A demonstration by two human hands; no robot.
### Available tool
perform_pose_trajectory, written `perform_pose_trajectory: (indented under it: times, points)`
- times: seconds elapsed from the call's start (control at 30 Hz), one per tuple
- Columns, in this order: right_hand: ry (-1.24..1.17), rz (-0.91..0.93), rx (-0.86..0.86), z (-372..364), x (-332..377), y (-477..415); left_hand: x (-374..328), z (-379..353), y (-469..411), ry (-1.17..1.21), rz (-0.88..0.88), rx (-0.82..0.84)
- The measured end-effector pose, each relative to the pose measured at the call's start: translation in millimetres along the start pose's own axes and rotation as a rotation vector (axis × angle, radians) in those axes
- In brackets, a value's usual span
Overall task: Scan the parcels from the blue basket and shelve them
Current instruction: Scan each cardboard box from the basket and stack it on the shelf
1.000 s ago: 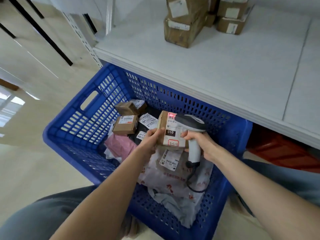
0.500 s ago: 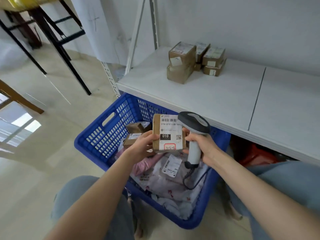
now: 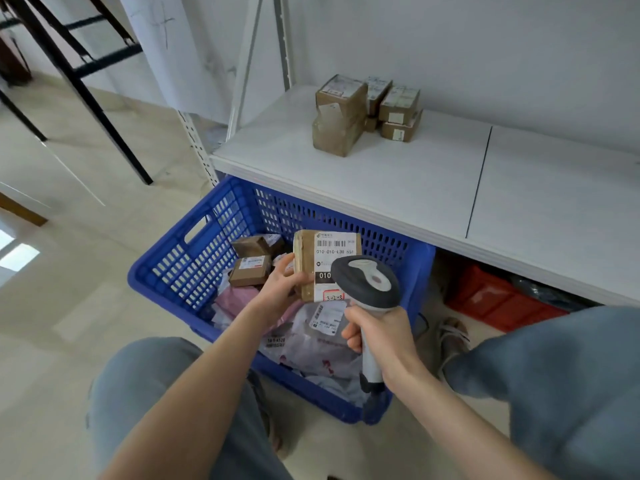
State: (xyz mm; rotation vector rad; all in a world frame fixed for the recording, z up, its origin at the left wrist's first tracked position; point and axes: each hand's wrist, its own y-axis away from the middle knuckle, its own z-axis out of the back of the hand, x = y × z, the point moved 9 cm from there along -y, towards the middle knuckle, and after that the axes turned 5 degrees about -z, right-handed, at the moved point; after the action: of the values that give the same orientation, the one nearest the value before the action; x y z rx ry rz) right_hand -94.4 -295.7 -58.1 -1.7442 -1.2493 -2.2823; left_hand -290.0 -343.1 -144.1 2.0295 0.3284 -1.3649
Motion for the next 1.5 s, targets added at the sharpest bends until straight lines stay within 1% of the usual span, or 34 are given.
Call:
perform_pose_trajectory:
  times: [0.07,0.37,0.5,0.83,0.9,0.97,1.07,1.23,1.33,1.5]
  points:
    - [0.035,0.014,-0.019,1,-1,7,1,-5,-1,-0.001,-0.007,0.031]
    - [0.006,-0.001,-0.071,12,-1,18,3,-8,0,0.028,0.004,0.016]
    - [-0.002,-0.003,-0.067,13,-2,20,2,-8,0,0.036,0.002,-0.011]
    - [-0.022,0.022,-0.037,11,5,11,2,-10,-5,0.007,-0.001,-0.016]
    - [-0.056,0.027,-0.051,15,11,1,0,-13,-9,-0.012,0.008,-0.02]
    - [-0.106,0.025,-0.101,26,20,-15,-8,-19,-15,-0.036,0.013,-0.013]
    - [-0.168,0.037,-0.155,42,41,-44,-33,-28,-32,-0.079,0.018,-0.019]
    - [-0.263,0.111,-0.147,58,100,-100,-91,-64,-85,-0.164,0.022,-0.04]
    - [-0.316,0.161,-0.151,68,135,-132,-121,-85,-126,-0.26,0.025,-0.052]
    - [-0.388,0.166,-0.131,83,159,-175,-141,-108,-186,-0.389,0.088,-0.057]
